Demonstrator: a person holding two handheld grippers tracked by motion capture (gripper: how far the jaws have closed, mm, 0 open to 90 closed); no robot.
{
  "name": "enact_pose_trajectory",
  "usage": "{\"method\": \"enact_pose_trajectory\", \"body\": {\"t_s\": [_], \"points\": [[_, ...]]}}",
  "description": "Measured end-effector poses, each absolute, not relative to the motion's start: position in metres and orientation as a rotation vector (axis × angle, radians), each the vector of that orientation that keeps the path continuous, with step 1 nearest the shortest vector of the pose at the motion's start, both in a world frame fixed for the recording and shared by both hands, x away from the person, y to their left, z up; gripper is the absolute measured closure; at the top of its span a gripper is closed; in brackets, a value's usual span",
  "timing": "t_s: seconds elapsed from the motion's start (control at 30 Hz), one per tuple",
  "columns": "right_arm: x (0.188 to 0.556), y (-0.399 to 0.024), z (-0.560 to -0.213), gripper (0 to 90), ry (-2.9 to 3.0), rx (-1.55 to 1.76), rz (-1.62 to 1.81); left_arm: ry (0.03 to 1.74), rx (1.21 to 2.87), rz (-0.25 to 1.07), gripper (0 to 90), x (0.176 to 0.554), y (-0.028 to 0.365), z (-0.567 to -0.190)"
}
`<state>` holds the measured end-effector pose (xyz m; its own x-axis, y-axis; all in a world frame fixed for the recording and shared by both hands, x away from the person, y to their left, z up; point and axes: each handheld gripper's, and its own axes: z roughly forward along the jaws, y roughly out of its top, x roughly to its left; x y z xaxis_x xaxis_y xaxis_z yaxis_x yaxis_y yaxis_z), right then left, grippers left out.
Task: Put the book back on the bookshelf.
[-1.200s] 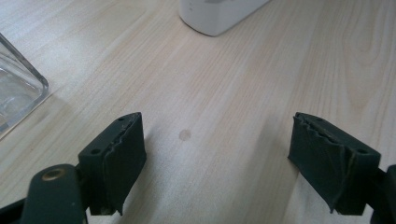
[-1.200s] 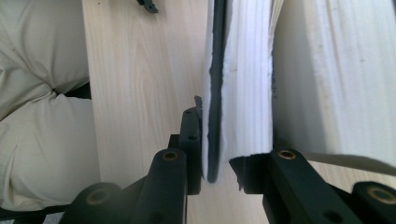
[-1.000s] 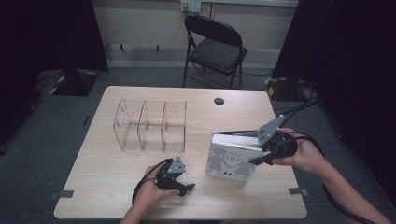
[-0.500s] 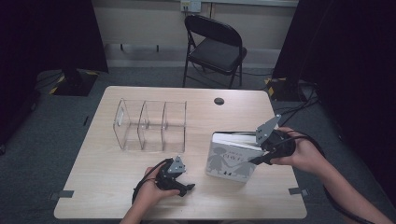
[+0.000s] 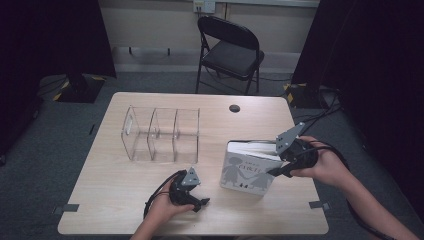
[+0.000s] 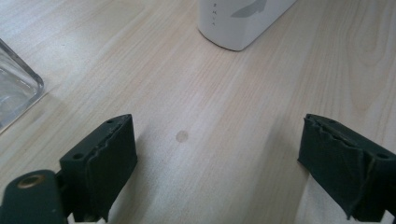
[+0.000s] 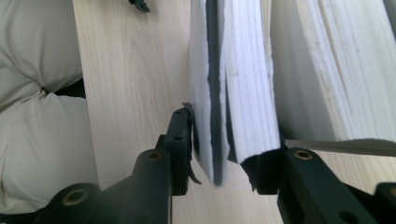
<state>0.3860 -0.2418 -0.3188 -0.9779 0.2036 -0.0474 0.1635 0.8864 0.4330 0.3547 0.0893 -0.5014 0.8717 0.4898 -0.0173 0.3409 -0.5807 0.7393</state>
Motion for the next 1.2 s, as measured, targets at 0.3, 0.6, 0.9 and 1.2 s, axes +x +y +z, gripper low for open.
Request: {"method": "enact_pose_trajectory", "body": {"t_s": [0.3, 0.6, 0.9, 1.2], "points": [[0.387, -0.242, -0.324, 58.0, 2.951, 0.306, 0.677, 0.606, 2.338, 0.222, 9.3, 0.356, 0.084, -0.494], [0.387, -0.244, -0.324, 52.7, 2.948, 0.337, 0.683, 0.666, 2.405, 0.189, 18.3, 0.361, 0.081, -0.477], [0.389, -0.243, -0.323, 49.5, 2.959, 0.334, 0.656, 0.629, 2.416, 0.151, 16.4, 0.372, 0.067, -0.445], [0.388, -0.242, -0.322, 48.9, 2.966, 0.333, 0.632, 0.589, 2.461, 0.121, 16.9, 0.386, 0.053, -0.424]]}}
